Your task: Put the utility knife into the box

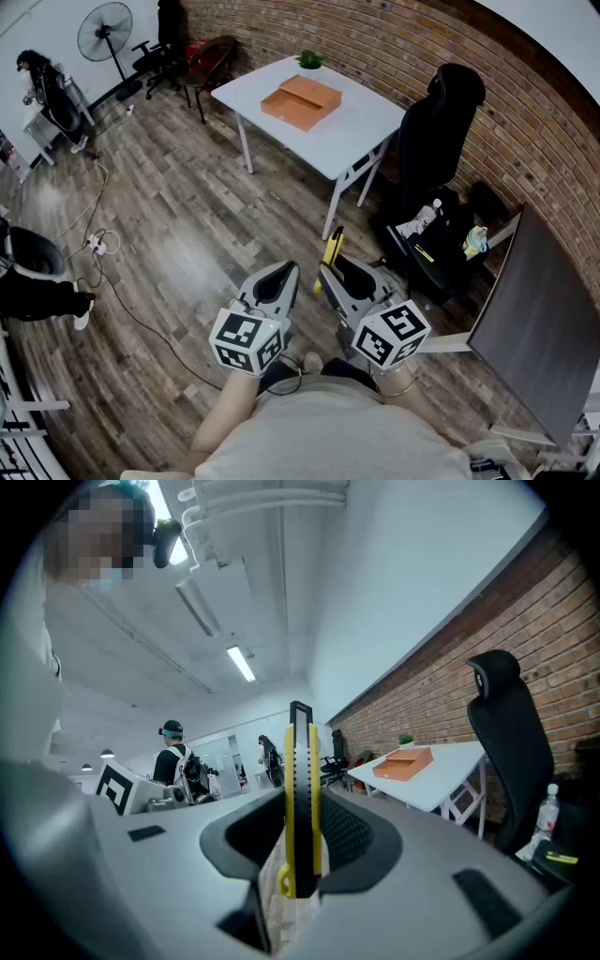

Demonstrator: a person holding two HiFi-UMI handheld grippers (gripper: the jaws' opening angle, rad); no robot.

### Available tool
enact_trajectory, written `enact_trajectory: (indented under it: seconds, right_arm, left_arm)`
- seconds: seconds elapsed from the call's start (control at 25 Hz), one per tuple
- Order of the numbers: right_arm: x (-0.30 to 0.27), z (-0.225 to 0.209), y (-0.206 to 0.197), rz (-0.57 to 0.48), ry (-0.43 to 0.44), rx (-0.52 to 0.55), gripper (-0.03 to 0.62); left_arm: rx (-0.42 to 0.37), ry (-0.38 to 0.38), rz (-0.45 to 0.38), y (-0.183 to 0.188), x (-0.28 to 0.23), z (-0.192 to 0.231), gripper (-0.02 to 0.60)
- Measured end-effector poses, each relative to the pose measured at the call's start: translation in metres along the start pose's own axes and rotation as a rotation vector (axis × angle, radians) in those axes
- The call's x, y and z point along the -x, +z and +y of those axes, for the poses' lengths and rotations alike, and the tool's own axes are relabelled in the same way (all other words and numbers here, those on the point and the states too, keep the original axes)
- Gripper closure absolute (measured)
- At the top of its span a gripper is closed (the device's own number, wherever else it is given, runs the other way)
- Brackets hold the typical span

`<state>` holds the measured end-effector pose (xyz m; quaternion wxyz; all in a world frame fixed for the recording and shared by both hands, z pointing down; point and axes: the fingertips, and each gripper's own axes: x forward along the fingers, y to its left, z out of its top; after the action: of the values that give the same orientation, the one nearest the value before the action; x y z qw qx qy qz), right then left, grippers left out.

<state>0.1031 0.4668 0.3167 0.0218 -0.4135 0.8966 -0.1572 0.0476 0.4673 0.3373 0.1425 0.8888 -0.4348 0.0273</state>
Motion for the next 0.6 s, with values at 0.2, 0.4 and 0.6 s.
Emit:
enact_trajectory:
  seconds: [0.2, 0.4, 0.6]
  right_arm:
    - [0.005, 0.001, -0.004, 0.042, -0.011, 0.096, 0.479]
    - [0.009, 0.002, -0.007, 0.041, -0.003, 0.063, 0.479]
    - [0.011, 0.003, -0.010, 0.041, 0.022, 0.026, 0.479]
  left_arm:
    - [0.022, 0.018, 0.007, -0.010, 0.005, -0.003, 0.566]
    - [0.034, 0.026, 0.016, -0.014, 0.009, 0.000, 0.566]
    - [0.027, 0.020, 0.011, -0.013, 0.007, -0.006, 0.566]
